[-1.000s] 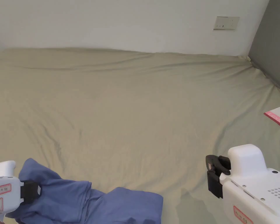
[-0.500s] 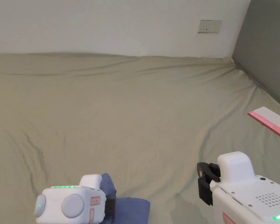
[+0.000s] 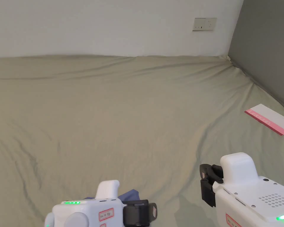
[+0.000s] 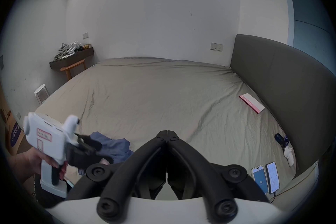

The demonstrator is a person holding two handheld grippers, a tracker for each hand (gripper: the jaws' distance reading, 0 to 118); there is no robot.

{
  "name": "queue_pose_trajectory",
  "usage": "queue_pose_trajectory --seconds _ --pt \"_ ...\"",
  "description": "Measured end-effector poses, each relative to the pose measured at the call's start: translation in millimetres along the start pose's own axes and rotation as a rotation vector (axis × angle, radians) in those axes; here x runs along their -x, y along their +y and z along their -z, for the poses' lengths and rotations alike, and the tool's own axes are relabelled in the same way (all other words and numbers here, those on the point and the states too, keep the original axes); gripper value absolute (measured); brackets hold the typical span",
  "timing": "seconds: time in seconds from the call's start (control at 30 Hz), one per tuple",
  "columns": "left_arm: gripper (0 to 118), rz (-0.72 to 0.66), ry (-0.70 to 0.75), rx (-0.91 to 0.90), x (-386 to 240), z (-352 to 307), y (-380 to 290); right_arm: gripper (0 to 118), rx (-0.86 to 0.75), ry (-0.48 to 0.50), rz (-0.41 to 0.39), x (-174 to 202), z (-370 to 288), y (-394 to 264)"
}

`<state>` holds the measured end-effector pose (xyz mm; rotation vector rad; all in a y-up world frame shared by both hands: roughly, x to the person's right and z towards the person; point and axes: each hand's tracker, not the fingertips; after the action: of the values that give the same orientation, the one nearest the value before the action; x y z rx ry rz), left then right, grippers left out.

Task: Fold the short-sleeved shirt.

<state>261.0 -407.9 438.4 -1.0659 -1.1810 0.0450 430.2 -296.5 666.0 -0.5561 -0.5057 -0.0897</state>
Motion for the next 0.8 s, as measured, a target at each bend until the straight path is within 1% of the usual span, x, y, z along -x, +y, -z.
queue_pose_trajectory --seconds 0.03,0.07,0.1,0.13,0.17,0.23,0.27,0.33,0.4,0.47,0.53,0.6,0.63,0.8 --pt "111 0.014 0.036 -0.045 2 -10 2 2 -0.001 0.001 -0.002 -1 -1 0" --pt "97 0.033 0.069 -0.078 1 -15 5 2 -0.003 0.001 -0.004 -1 -2 0" --pt "75 0.051 0.105 -0.092 1 -17 6 2 -0.003 -0.001 -0.006 -1 -2 0" --pt "41 0.077 0.151 -0.093 2 -18 6 2 -0.003 -0.004 -0.008 0 -3 0" --pt "2 0.115 0.203 -0.097 2 -13 6 2 -0.003 -0.005 -0.007 0 -4 0" --pt "0 0.179 0.302 -0.111 1 0 0 2 -0.004 -0.005 -0.004 0 -4 0" --pt "0 0.212 0.317 -0.086 3 12 -4 2 -0.006 -0.006 -0.003 3 -6 1" --pt "0 0.233 0.351 -0.025 4 40 -14 2 -0.008 -0.007 -0.004 4 -8 1" --pt "0 0.258 0.368 0.018 4 65 -25 2 -0.007 -0.010 -0.011 -1 -9 -4" --pt "0 0.314 0.404 0.044 -2 87 -37 2 0.003 -0.018 -0.019 -5 -11 -9" --pt "0 0.369 0.414 0.054 -9 101 -47 2 0.012 -0.025 -0.016 -6 -13 -11" --pt "0 0.454 0.436 0.029 -24 99 -56 2 0.011 -0.031 -0.012 -10 -14 -14" --pt "0 0.486 0.424 0.035 -31 100 -60 2 0.010 -0.034 -0.008 -12 -14 -14" --pt "0 0.532 0.285 0.113 -52 95 -84 2 0.002 -0.036 0.010 -8 -7 -8"
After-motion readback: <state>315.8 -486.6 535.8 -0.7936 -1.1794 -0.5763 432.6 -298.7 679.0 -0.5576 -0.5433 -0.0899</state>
